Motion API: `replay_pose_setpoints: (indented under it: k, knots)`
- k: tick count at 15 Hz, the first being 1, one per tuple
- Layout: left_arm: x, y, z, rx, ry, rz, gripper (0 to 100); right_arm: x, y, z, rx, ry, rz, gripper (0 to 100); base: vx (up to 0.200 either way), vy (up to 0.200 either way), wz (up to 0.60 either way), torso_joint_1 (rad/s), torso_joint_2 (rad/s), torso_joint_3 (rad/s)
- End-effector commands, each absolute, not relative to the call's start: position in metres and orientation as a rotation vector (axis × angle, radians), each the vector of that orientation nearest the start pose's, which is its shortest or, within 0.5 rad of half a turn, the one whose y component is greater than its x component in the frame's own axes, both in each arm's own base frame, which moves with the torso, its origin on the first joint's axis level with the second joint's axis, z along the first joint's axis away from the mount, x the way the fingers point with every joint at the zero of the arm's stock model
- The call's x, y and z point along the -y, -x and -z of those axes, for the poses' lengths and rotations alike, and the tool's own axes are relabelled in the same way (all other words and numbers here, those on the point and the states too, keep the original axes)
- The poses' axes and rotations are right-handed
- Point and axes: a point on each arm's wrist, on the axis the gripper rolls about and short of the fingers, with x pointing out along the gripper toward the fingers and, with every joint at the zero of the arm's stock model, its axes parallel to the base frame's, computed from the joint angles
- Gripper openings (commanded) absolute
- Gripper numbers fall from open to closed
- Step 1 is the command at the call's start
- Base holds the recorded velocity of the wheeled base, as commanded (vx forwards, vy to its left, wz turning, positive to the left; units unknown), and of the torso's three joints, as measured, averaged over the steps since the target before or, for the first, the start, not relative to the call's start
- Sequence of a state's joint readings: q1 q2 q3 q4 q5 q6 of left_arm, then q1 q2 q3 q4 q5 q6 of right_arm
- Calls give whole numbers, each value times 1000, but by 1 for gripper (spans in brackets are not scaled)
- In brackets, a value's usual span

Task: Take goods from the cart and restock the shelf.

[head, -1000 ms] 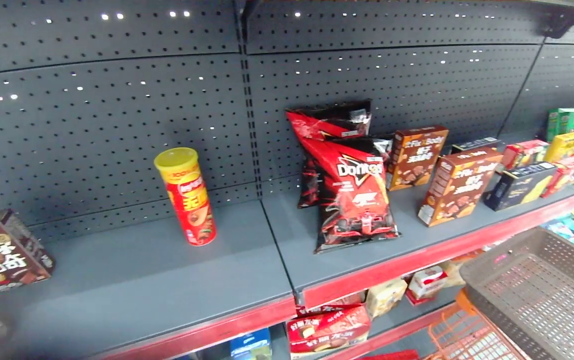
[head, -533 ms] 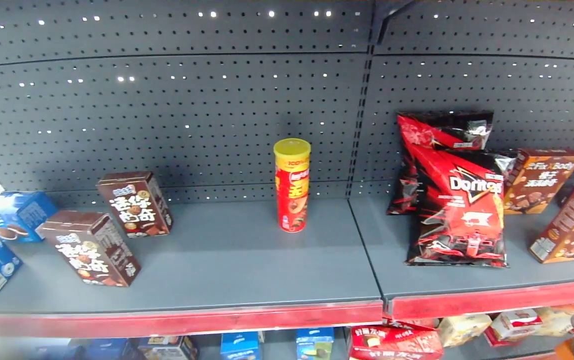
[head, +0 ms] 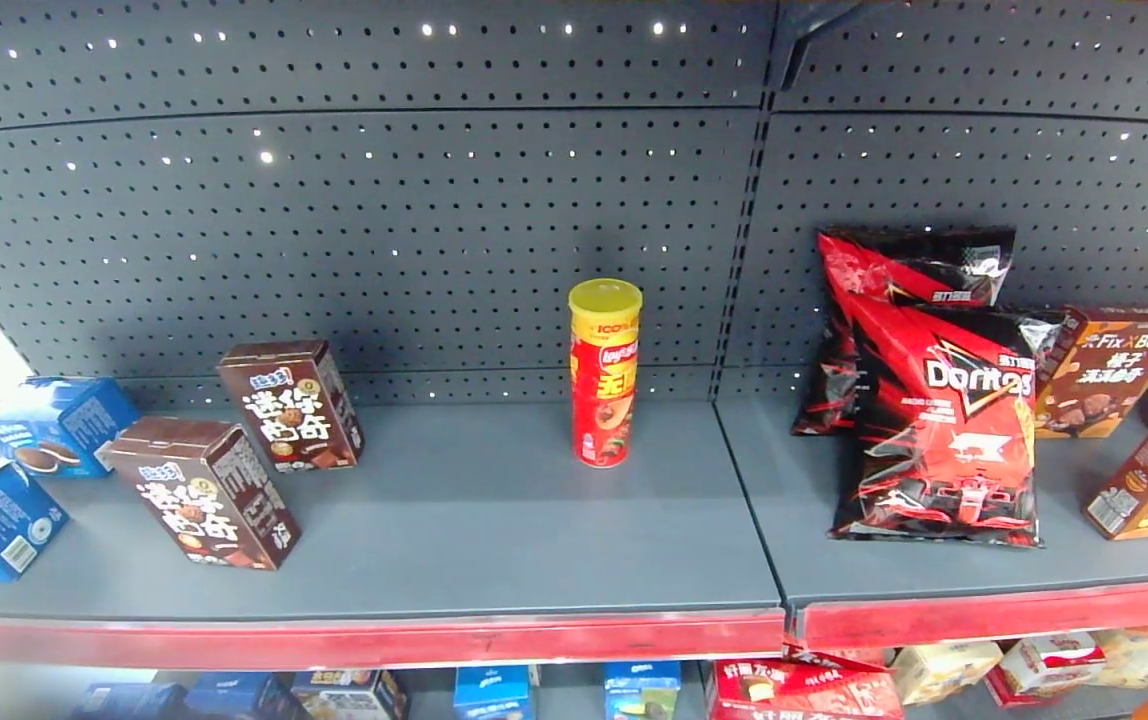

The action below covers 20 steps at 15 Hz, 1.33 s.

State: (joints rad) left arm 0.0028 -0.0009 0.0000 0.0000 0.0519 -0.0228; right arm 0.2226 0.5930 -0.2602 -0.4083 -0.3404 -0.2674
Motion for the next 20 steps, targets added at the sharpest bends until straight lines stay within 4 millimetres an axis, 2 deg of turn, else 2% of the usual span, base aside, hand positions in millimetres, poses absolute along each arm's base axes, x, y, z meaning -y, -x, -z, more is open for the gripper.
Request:
replay_pose_setpoints:
  k: [1,3,6,9,12,17,20]
  knots:
    - [-1,23,-75,1,23,-55,100,-2,-38,-186,69,269,110,0,0,0,0,0,0,0]
    - [-1,23,-75,1,23,-55,100,-1,-31,-181,88,292,81,0,0,0,0,0,0,0]
    - [-1,23,-75,1,23,-55,100,-1,-30,-185,110,283,69,0,0,0,0,0,0,0]
    - [-1,23,-75,1,23,-55,100,2,-29,-195,121,274,171,0,0,0,0,0,0,0]
    - [-1,23,-75,1,23,-55,100,4,-28,-196,115,269,259,0,0,0,0,0,0,0]
    - [-1,23,-75,1,20,-54,100,5,-27,-209,145,258,285,0,0,0,0,0,0,0]
    - [-1,23,-75,0,-5,-52,100,6,-27,-206,127,262,320,0,0,0,0,0,0,0]
